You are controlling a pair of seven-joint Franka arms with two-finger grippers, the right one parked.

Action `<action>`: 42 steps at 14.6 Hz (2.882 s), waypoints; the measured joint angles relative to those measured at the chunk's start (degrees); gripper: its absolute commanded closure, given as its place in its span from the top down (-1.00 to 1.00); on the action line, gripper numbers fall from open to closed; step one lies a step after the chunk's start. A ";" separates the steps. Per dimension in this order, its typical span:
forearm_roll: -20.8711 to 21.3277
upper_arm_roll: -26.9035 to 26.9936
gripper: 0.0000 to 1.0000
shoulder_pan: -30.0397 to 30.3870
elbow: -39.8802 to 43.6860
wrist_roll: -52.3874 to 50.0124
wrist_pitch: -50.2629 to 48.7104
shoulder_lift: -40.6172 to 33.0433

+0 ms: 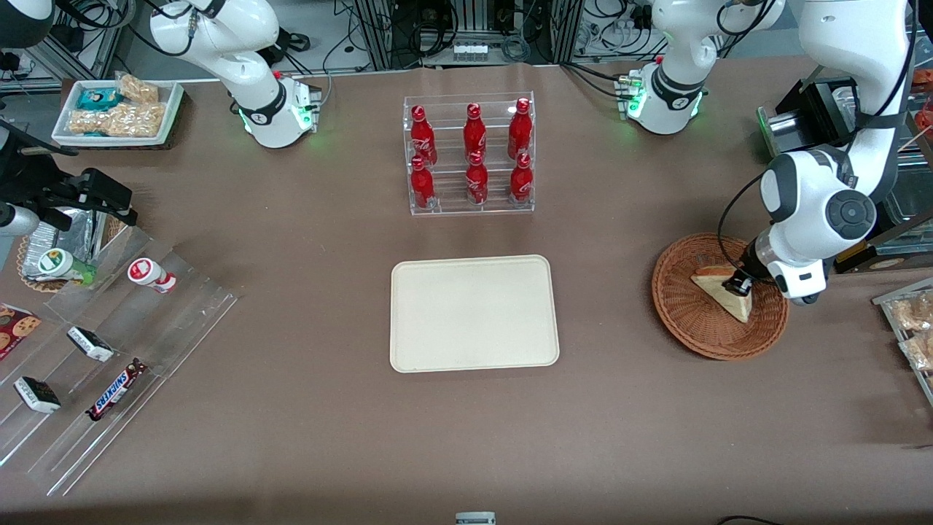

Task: Place sandwich from basket to tray

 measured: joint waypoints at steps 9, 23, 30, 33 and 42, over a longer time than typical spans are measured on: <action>-4.20 -5.58 -0.94 -10.26 20.17 -0.42 -17.43 3.34; -0.13 -7.21 -0.93 -38.40 47.55 -5.66 -17.08 27.78; 1.18 -7.17 -0.77 -42.36 50.03 -7.65 -14.48 31.91; 1.37 -7.10 0.99 -42.72 50.05 -8.91 -13.17 32.97; 6.98 -6.00 1.00 -41.65 52.75 -9.42 -14.45 29.18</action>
